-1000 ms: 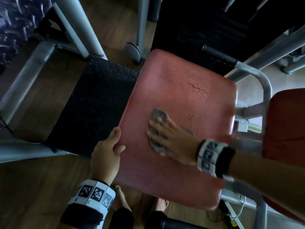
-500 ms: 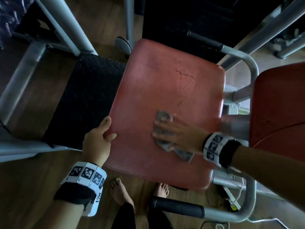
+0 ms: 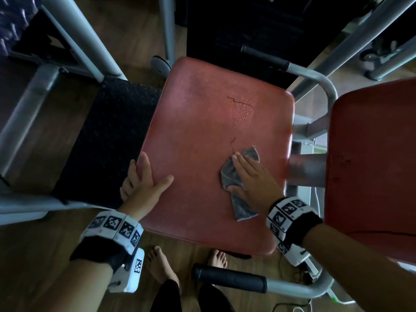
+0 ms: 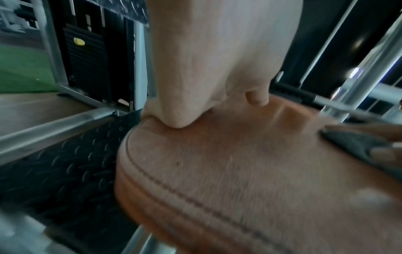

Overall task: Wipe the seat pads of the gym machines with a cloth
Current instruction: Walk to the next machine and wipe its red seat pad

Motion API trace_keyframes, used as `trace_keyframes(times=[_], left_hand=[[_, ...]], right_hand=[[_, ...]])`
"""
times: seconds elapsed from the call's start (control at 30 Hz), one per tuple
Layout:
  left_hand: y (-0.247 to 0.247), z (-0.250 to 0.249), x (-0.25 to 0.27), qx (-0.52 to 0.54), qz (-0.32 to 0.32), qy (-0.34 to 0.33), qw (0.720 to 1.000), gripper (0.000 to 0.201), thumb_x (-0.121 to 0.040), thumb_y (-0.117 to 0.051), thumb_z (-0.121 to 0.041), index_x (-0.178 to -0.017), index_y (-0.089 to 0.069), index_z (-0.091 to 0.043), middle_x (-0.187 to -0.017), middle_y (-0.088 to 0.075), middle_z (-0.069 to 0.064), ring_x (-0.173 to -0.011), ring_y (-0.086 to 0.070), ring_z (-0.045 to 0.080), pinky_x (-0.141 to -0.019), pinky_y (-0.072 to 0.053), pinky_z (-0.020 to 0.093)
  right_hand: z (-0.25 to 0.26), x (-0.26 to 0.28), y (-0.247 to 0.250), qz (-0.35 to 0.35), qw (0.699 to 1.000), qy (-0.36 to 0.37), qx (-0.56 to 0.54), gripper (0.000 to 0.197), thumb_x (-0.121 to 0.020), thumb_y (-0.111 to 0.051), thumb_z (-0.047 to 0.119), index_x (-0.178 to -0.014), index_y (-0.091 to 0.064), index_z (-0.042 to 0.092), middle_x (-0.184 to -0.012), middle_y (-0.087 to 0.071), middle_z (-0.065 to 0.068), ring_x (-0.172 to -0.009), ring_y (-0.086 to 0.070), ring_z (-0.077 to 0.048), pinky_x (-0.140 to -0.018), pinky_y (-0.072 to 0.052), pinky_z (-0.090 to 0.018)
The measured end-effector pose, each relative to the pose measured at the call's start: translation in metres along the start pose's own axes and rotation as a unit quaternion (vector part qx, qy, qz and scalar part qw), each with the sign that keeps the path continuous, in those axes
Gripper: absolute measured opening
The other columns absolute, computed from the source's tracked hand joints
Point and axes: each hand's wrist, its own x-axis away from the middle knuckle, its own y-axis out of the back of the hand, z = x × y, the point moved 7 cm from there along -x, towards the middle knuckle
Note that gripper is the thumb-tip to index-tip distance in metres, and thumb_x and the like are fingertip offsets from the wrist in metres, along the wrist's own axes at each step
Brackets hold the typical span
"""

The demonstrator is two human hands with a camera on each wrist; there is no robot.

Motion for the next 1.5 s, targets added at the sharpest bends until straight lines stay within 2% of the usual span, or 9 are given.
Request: trace_keyframes(times=[0.2,0.33,0.53,0.63,0.73,1.0,1.17,1.37,1.5], left_hand=[[-0.006,0.0,-0.002,-0.058,-0.028,0.021,0.998,0.107,-0.078,-0.049,-0.075,-0.138,0.034,-0.047,-0.156,0.027,-0.002,-0.145,0.003,0.036,-0.117,-0.002,0.054],[-0.004,0.001,-0.003,-0.046,-0.024,0.026,0.998,0.11,-0.075,-0.054,-0.074,-0.137,0.034,-0.05,-0.157,0.026,-0.003,-0.145,0.003,0.036,-0.117,-0.004,0.055],[-0.004,-0.003,0.0,-0.076,-0.016,0.027,0.997,0.146,-0.048,-0.077,-0.073,-0.132,0.041,-0.05,-0.156,0.027,-0.002,-0.145,0.0,0.037,-0.116,-0.009,0.057],[-0.004,-0.004,0.001,-0.083,-0.036,0.03,0.995,0.157,-0.038,-0.083,-0.07,-0.133,0.039,-0.05,-0.156,0.025,-0.003,-0.144,-0.001,0.036,-0.115,-0.011,0.057],[-0.003,-0.004,-0.001,-0.08,-0.043,0.026,0.995,0.158,-0.036,-0.085,-0.068,-0.133,0.039,-0.051,-0.156,0.023,-0.002,-0.144,-0.002,0.037,-0.115,-0.011,0.059],[-0.002,-0.005,-0.002,-0.08,-0.041,0.032,0.995,0.158,-0.037,-0.085,-0.068,-0.13,0.042,-0.052,-0.155,0.026,-0.003,-0.145,-0.001,0.036,-0.116,-0.012,0.057],[-0.001,-0.006,-0.002,-0.087,-0.039,0.033,0.995,0.158,-0.038,-0.084,-0.068,-0.131,0.042,-0.05,-0.156,0.025,-0.001,-0.144,-0.003,0.037,-0.115,-0.013,0.058],[-0.002,-0.006,-0.003,-0.087,-0.034,0.04,0.995,0.158,-0.037,-0.084,-0.069,-0.13,0.043,-0.05,-0.155,0.027,-0.001,-0.145,-0.001,0.037,-0.115,-0.012,0.058],[-0.001,-0.007,-0.002,-0.088,-0.033,0.043,0.995,0.158,-0.038,-0.084,-0.068,-0.13,0.044,-0.05,-0.155,0.028,-0.001,-0.145,-0.002,0.037,-0.116,-0.012,0.057]], right_hand=[[0.014,0.006,-0.008,0.01,0.999,0.044,-0.018,0.079,-0.092,-0.043,0.052,-0.151,-0.019,0.007,-0.158,-0.016,-0.016,-0.144,-0.022,-0.032,-0.115,-0.03,-0.043],[0.015,0.006,-0.02,0.051,0.998,0.021,-0.015,0.082,-0.09,-0.026,0.057,-0.152,-0.013,0.006,-0.156,-0.017,-0.014,-0.146,-0.014,-0.031,-0.115,-0.03,-0.044],[0.008,-0.025,0.006,-0.02,0.996,-0.015,-0.085,0.079,-0.093,-0.051,0.044,-0.152,-0.014,0.005,-0.159,-0.014,-0.012,-0.148,-0.011,-0.029,-0.119,-0.015,-0.039],[0.011,-0.019,0.001,-0.007,0.996,-0.016,-0.092,0.079,-0.09,-0.057,0.042,-0.15,-0.021,0.003,-0.157,-0.022,-0.014,-0.145,-0.021,-0.032,-0.117,-0.026,-0.043],[0.018,0.001,-0.01,0.006,0.997,0.0,-0.08,0.081,-0.086,-0.063,0.04,-0.147,-0.028,0.0,-0.153,-0.03,-0.019,-0.139,-0.032,-0.038,-0.11,-0.036,-0.049],[0.013,-0.041,0.009,0.002,0.991,-0.063,-0.122,0.078,-0.096,-0.049,0.038,-0.152,-0.005,0.005,-0.161,-0.004,-0.012,-0.148,-0.007,-0.03,-0.12,-0.015,-0.04],[0.026,-0.01,-0.006,0.018,0.995,-0.032,-0.093,0.08,-0.092,-0.055,0.039,-0.151,-0.016,0.001,-0.157,-0.018,-0.018,-0.145,-0.02,-0.034,-0.115,-0.029,-0.047],[-0.001,-0.06,0.022,-0.005,0.985,-0.106,-0.138,0.077,-0.097,-0.047,0.039,-0.152,-0.004,0.005,-0.16,-0.004,-0.014,-0.148,-0.006,-0.029,-0.12,-0.011,-0.038],[0.019,-0.045,0.012,0.015,0.992,-0.067,-0.107,0.078,-0.094,-0.054,0.034,-0.151,-0.012,0.001,-0.159,-0.012,-0.018,-0.145,-0.016,-0.035,-0.117,-0.023,-0.046]])
